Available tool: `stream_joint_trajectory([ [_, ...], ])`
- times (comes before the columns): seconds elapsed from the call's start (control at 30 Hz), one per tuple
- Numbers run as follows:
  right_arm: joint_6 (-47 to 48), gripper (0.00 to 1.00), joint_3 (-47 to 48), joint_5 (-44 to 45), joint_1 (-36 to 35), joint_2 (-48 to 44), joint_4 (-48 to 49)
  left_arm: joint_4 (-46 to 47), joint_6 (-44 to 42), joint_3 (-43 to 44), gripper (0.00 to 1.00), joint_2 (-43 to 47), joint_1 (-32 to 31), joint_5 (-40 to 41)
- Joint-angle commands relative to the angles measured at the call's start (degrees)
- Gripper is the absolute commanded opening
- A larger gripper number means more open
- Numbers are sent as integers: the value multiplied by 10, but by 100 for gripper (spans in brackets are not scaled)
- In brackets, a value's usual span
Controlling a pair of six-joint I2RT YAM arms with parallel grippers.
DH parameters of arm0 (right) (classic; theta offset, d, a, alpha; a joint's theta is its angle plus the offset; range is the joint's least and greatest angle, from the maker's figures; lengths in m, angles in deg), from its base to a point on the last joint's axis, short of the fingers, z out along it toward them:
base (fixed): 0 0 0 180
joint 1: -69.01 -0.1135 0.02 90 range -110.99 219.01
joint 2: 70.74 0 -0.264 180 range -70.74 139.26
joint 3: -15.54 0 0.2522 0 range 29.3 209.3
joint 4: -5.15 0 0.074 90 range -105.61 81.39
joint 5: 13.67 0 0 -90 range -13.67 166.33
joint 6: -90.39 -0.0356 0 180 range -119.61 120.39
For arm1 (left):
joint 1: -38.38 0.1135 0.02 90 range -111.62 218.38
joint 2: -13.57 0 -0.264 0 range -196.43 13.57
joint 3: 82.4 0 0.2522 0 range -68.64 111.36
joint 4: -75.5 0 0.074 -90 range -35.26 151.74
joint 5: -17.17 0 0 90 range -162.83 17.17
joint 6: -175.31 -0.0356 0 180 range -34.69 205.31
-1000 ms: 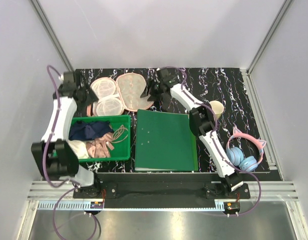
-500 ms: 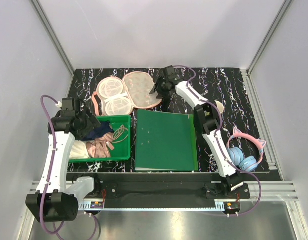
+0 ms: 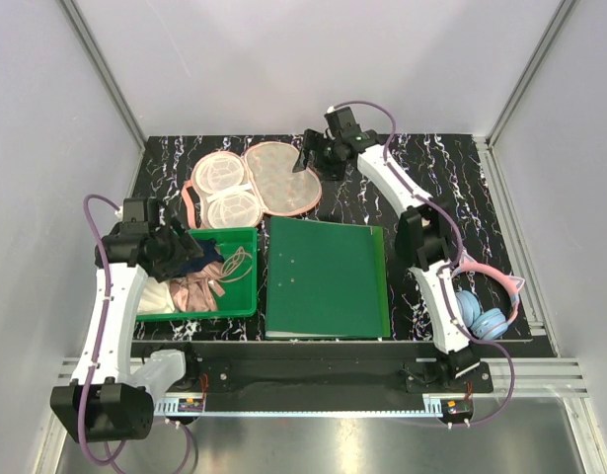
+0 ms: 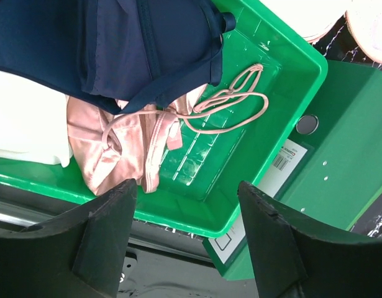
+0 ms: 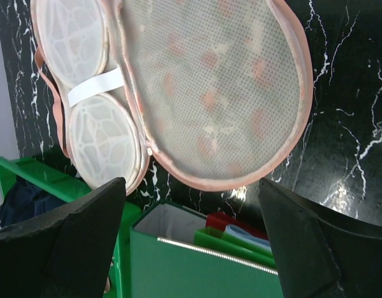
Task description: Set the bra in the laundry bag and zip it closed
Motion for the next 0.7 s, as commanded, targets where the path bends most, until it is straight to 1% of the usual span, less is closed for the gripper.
stream_joint_trajectory([
  [0.0, 48, 95, -51, 2, 3, -57, -8, 22, 4, -1, 72, 10, -5, -15],
  [0.1, 55, 95, -83, -19, 3, -66, -7, 21, -2, -8, 73, -3, -15, -13],
  [0.2, 62, 95, -92, -27, 3, -63, -7, 23, 9, -6, 70, -9, -32, 4],
  [0.3, 62, 95, -86, -23, 3, -51, -10, 20, 1, 16, 68, -25, -75, 54],
  [0.33, 64, 95, -81, -21, 2, -47, -15, 17, -6, 27, 69, -43, -100, 96],
  [0.43, 66, 95, -67, -29, 3, -39, -40, -8, -31, 47, 78, -80, -118, 142],
  [0.5, 65, 95, -63, -35, 2, -41, -56, -7, -46, 41, 82, -92, -118, 139],
  [0.57, 67, 100, -70, -35, 1, -54, -80, -7, -59, 36, 82, -102, -118, 131],
  [0.67, 69, 100, -91, -32, -4, -85, -103, 0, -63, 18, 79, -90, -118, 111],
])
